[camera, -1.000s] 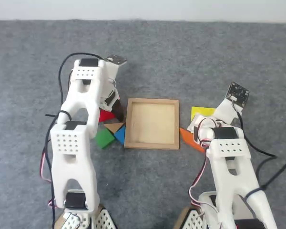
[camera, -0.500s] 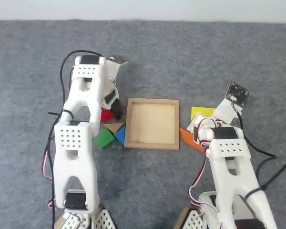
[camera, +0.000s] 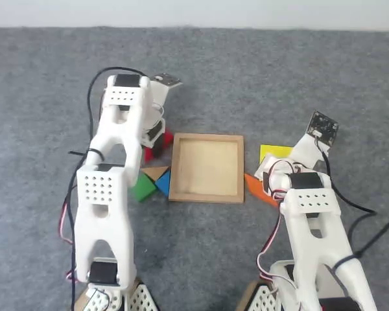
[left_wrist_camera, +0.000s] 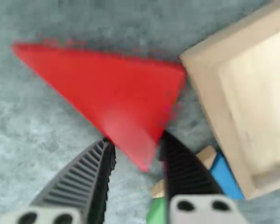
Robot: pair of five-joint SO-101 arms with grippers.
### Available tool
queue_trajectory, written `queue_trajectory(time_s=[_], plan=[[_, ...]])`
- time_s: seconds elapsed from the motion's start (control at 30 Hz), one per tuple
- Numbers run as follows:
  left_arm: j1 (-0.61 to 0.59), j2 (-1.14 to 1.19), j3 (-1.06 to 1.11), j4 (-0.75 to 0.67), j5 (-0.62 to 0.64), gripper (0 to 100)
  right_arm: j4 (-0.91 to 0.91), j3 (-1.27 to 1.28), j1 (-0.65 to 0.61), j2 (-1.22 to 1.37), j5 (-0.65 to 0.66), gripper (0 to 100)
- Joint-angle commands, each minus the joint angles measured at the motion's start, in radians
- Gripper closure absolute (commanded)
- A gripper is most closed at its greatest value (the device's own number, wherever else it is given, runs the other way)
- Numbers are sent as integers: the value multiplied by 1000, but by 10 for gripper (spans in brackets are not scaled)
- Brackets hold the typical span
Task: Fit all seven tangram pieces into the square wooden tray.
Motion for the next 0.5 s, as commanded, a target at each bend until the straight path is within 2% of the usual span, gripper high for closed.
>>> queue_trajectory(time_s=[0.0,0.47], plan=[[17,-23,-30,-6,-11,963,-10,-15,-1,-45,12,872],[-5,-92,-27,-3,20,983,-12,-15,-1,-45,12,872]])
